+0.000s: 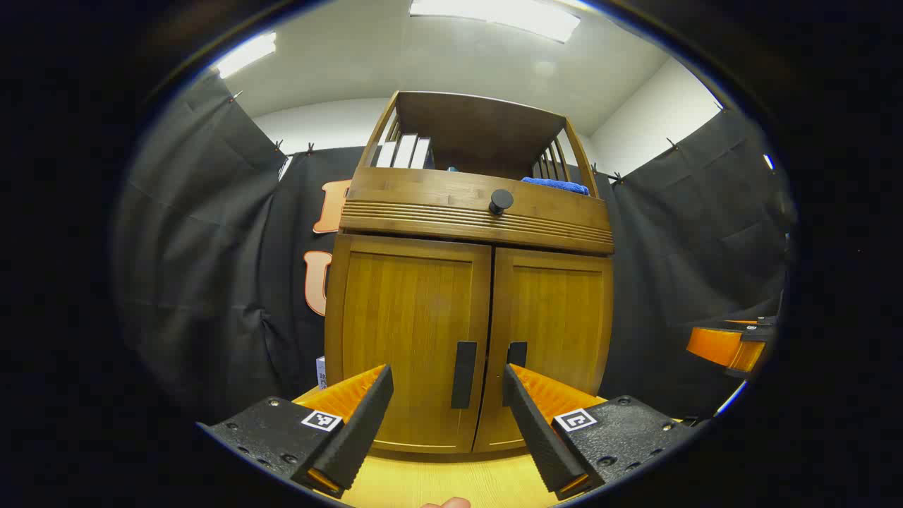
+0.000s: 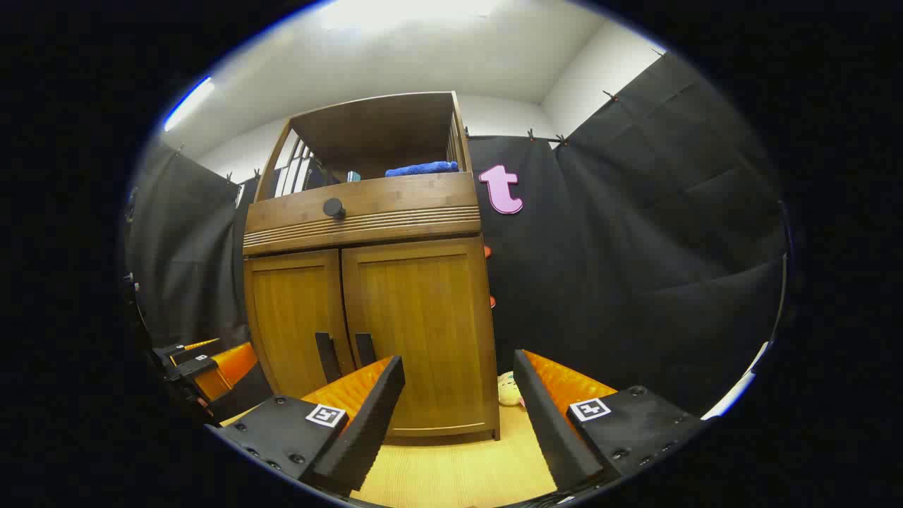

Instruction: Open the right door of the double-door shoe cabinet with the right hand, and open the left door with the left hand.

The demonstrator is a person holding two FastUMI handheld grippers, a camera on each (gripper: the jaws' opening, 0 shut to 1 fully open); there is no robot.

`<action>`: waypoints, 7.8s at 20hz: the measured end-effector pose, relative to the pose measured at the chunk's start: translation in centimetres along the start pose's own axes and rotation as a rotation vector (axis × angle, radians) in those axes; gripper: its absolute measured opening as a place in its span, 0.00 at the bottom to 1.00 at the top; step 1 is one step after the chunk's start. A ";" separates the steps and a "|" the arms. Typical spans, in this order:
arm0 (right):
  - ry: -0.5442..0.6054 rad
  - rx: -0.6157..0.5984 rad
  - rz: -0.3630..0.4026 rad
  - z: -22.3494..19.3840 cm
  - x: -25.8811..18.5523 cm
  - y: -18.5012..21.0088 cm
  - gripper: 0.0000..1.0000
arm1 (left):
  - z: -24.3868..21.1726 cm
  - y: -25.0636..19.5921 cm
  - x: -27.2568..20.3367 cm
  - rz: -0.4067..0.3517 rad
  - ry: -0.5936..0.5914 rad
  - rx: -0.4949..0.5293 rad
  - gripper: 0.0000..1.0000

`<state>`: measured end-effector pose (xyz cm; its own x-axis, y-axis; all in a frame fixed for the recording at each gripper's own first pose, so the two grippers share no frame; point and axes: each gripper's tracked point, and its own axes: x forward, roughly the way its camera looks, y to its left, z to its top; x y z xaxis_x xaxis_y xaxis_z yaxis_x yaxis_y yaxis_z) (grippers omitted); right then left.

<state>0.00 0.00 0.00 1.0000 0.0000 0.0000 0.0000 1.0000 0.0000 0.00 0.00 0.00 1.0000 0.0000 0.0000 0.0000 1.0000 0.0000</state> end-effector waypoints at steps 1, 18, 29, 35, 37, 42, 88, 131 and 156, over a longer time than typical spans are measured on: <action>-0.002 -0.001 -0.003 0.0 0.0 0.0 1.00 | 0.1 0.0 -0.1 -0.001 0.000 -0.001 0.92; 0.009 -0.007 0.015 -0.3 0.1 0.6 1.00 | 0.0 1.0 -0.2 0.019 -0.001 -0.003 0.95; -0.008 -0.017 0.093 -0.5 2.9 3.2 1.00 | -0.4 1.6 0.1 0.041 0.001 -0.011 0.92; -0.074 -0.011 0.239 0.6 9.3 9.2 1.00 | -0.3 3.0 0.0 0.084 -0.001 0.013 0.94; -0.063 0.011 0.275 -0.2 12.0 11.2 1.00 | -0.2 3.5 -0.2 0.101 -0.003 0.018 0.91; 0.016 0.026 0.301 -4.4 17.9 14.6 1.00 | -0.3 5.2 -1.0 0.163 -0.002 0.036 0.91; 0.194 0.113 0.423 -10.2 19.3 16.5 0.28 | -0.8 6.7 -4.1 0.253 0.006 0.054 0.92; 0.096 -0.077 0.058 -6.4 12.4 -4.1 0.19 | -3.5 2.4 -1.2 0.078 0.025 0.017 0.91; 0.105 0.001 0.029 -5.6 8.0 -11.9 0.55 | -5.0 2.7 -1.8 0.062 0.074 0.018 0.92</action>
<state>8.02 -11.94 -5.56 0.9941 0.0288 -0.1044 -0.0287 0.9996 0.0026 -1.76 2.65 -5.03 0.9954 0.0625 -0.0730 -0.0611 0.9979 0.0205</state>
